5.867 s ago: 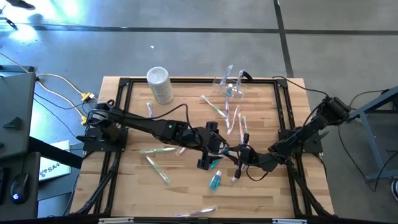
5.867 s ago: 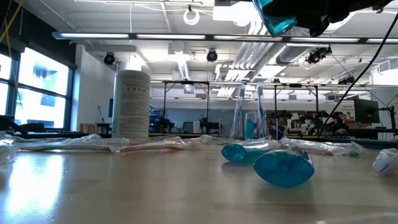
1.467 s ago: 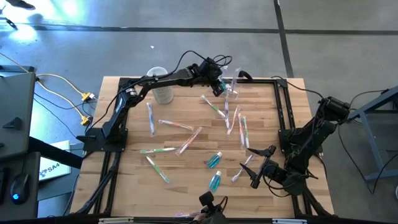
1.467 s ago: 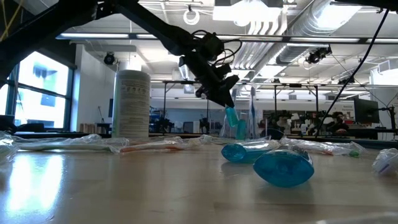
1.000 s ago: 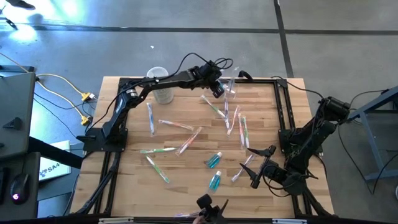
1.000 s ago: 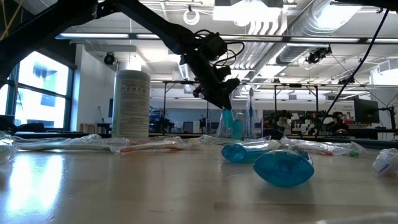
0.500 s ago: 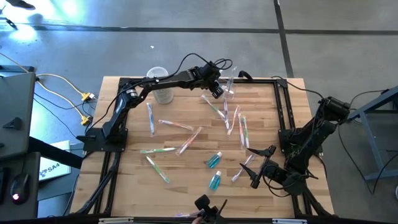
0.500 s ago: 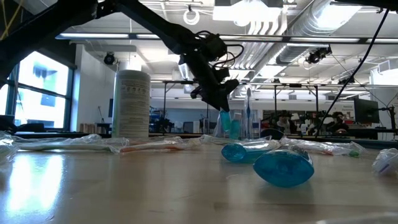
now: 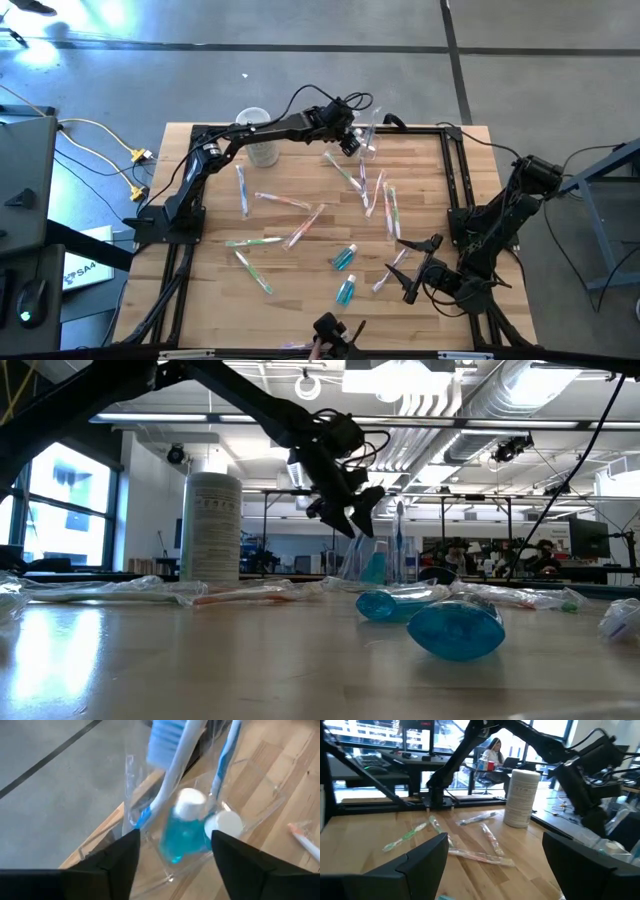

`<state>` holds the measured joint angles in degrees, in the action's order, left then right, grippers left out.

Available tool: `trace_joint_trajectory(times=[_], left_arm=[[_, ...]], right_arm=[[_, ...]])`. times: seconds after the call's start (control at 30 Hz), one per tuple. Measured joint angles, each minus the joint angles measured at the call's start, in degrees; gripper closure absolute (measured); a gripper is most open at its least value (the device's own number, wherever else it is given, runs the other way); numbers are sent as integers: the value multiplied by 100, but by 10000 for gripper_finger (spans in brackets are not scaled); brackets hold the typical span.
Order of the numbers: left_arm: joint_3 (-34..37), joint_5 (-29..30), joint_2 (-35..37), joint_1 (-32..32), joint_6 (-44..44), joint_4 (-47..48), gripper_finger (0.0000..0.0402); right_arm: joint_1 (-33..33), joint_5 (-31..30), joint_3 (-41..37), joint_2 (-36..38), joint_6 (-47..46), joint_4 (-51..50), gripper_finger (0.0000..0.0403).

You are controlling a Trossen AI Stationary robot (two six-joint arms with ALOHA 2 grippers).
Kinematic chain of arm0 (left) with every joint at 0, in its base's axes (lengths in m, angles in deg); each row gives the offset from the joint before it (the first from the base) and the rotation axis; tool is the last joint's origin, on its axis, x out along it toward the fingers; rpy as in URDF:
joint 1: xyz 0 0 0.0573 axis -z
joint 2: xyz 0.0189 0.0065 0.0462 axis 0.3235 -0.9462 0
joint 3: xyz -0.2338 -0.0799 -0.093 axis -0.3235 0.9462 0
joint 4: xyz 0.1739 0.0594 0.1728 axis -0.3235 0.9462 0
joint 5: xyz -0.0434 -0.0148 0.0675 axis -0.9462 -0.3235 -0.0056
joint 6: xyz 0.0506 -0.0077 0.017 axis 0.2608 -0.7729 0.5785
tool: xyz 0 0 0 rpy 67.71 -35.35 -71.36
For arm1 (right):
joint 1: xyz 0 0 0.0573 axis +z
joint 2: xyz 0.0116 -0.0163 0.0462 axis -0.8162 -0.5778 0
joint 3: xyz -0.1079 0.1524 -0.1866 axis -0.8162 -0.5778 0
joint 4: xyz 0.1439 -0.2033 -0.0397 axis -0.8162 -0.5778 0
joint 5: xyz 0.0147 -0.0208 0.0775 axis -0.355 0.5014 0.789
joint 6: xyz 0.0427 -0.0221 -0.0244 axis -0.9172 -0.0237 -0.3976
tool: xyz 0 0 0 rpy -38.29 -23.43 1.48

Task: Pick & Place toothbrushing station
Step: Put the green toothbrush into the transparent organizer

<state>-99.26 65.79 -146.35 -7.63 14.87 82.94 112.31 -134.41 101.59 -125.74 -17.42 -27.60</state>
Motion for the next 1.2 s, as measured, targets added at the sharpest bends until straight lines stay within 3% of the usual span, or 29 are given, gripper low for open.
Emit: trace_joint_trajectory(times=[0.13, 0.37, 0.77, 0.87, 0.97, 1.2], left_arm=[[0, -176, 0, 2, 0, -177, 135], [-282, -619, 34, 44, 145, -100, 134], [-2253, -610, 48, 730, 996, 2091, 133], [-2707, -585, 88, 985, 1087, 2947, 133], [-2512, -429, 403, 1222, 1123, 3512, 133], [-2529, 734, 805, 1636, 717, 5299, 133]], right_arm=[[0, 83, 0, 0, 0, 0, 88], [2, 94, 0, 0, -22, -3, 88], [53, 303, -2, 0, -258, -35, 88], [90, 998, -1, 0, -260, -35, 88], [91, 1924, -2, 0, -264, -35, 88], [43, 4471, -7, -4, -258, 64, 88]])
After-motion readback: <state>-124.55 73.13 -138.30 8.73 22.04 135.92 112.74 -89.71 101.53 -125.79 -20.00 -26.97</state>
